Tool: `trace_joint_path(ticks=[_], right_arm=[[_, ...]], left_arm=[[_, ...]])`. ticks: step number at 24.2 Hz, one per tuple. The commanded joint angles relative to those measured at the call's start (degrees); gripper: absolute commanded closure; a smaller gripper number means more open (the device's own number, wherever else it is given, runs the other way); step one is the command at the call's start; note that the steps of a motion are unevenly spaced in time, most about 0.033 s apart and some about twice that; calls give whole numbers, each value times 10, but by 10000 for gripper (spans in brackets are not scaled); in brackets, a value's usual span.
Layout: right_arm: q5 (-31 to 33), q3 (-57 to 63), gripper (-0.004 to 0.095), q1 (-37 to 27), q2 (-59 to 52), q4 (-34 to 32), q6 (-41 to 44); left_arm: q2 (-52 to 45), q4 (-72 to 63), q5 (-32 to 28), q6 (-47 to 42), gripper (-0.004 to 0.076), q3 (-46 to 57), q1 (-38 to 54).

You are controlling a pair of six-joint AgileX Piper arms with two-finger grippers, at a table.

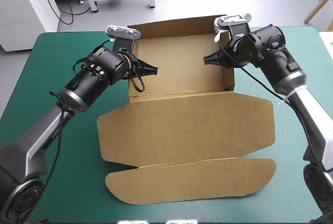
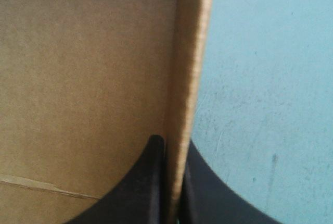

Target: Fold the box

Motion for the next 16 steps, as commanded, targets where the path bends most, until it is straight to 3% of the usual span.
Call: trace_joint_path(ticks=[1,9,16], right_arm=[[2,-16,912,3,-3,46,-39],[13,-16,912,3,28,71,-55],[48,-16,927,2,92,78,-67]], left_arm=[[-6,-24,-28,51,729,-20,-1],[33,-108,47,124,729,-20,50],[68,-108,52,158,729,-20,56]])
